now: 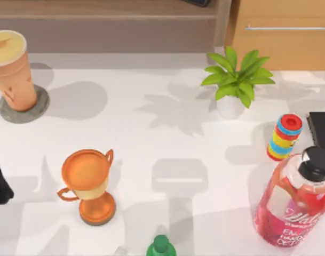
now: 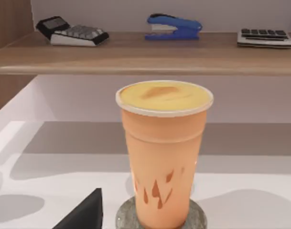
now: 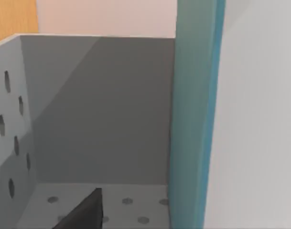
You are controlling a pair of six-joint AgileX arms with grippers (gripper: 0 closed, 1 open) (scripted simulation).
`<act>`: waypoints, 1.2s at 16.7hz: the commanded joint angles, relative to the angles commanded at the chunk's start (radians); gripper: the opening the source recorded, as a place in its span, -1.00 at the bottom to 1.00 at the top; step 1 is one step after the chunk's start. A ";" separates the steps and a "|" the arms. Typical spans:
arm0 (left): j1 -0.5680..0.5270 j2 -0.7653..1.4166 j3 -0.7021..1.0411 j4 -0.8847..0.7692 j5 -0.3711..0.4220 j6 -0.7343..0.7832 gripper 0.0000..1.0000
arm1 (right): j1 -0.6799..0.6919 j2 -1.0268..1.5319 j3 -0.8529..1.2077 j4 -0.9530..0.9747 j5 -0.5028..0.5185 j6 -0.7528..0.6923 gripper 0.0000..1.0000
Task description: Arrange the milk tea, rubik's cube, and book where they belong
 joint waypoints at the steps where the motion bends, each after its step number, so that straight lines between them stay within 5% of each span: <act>1: 0.000 0.000 0.000 0.000 0.000 0.000 1.00 | 0.000 0.000 0.000 0.000 0.000 0.000 1.00; 16: 0.000 0.000 0.000 0.000 0.000 0.000 1.00 | 0.024 0.100 0.150 -0.051 0.026 -0.001 1.00; 20: 0.000 0.000 0.000 0.000 0.000 0.000 1.00 | 0.024 0.100 0.150 -0.051 0.026 -0.001 0.40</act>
